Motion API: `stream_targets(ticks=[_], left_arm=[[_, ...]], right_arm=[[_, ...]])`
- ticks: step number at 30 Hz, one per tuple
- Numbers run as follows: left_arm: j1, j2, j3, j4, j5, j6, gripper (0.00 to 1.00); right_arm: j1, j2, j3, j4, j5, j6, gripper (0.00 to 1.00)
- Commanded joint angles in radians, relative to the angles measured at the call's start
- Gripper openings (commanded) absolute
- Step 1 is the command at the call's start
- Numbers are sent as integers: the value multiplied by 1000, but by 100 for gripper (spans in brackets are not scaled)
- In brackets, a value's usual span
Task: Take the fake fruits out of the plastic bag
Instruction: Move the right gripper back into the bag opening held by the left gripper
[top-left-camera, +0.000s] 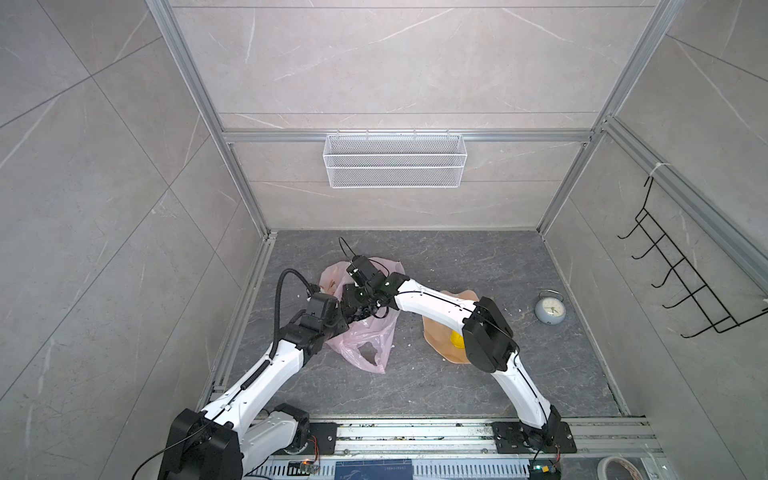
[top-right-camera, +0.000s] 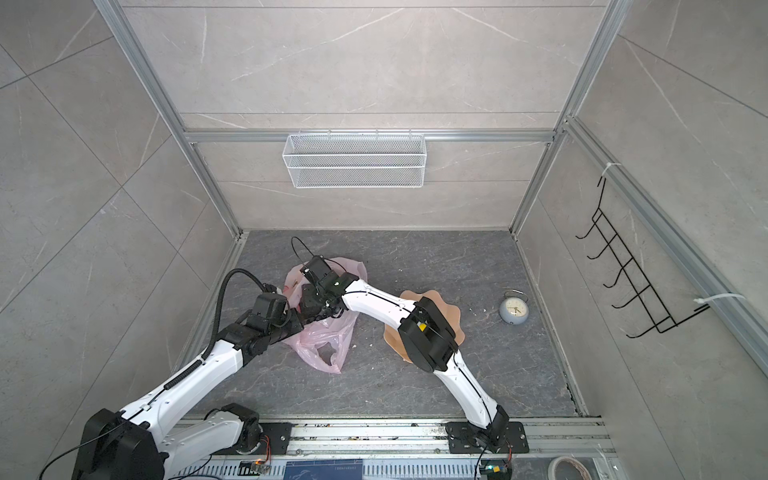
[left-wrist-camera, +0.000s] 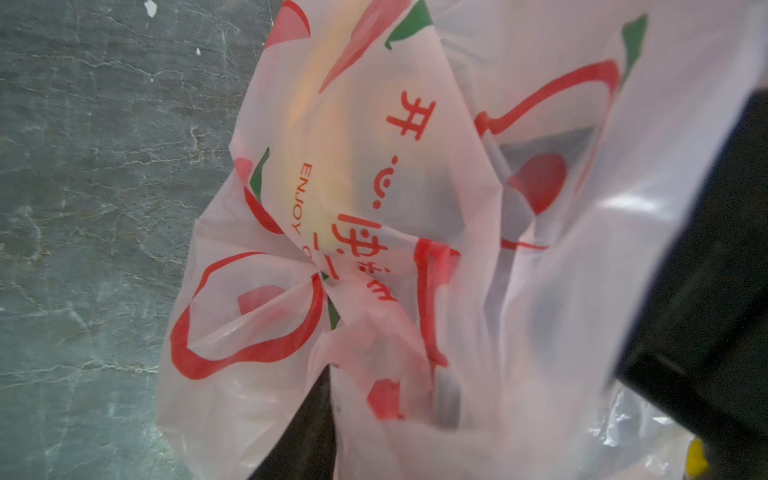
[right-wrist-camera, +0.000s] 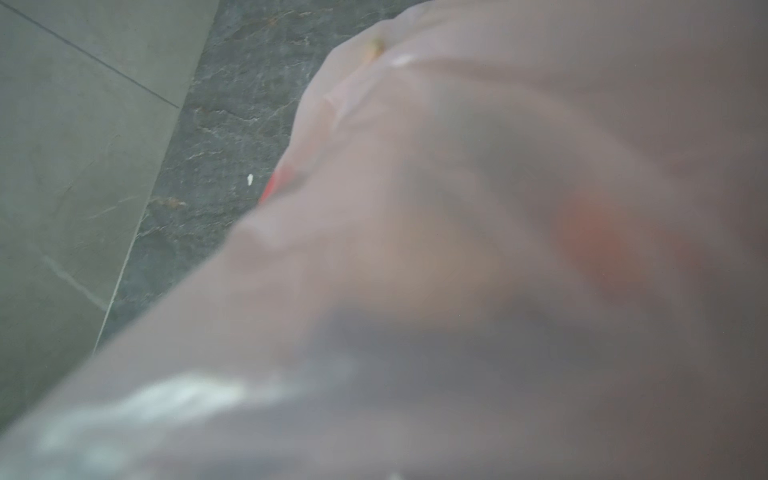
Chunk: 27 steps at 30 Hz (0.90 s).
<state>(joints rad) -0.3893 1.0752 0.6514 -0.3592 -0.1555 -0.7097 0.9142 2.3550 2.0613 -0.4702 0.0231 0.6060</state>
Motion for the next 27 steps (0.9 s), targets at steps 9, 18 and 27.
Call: stream_targets(ticks=[9, 18, 27], left_arm=[[73, -67, -64, -24, -67, -48, 9], [80, -72, -61, -12, -52, -29, 8], [81, -69, -64, 0, -41, -28, 8]], right_arm=[[-8, 184, 266, -158, 147, -182, 77], [-16, 297, 405, -159, 97, -293, 89], [-34, 403, 574, -280, 68, -275, 89]])
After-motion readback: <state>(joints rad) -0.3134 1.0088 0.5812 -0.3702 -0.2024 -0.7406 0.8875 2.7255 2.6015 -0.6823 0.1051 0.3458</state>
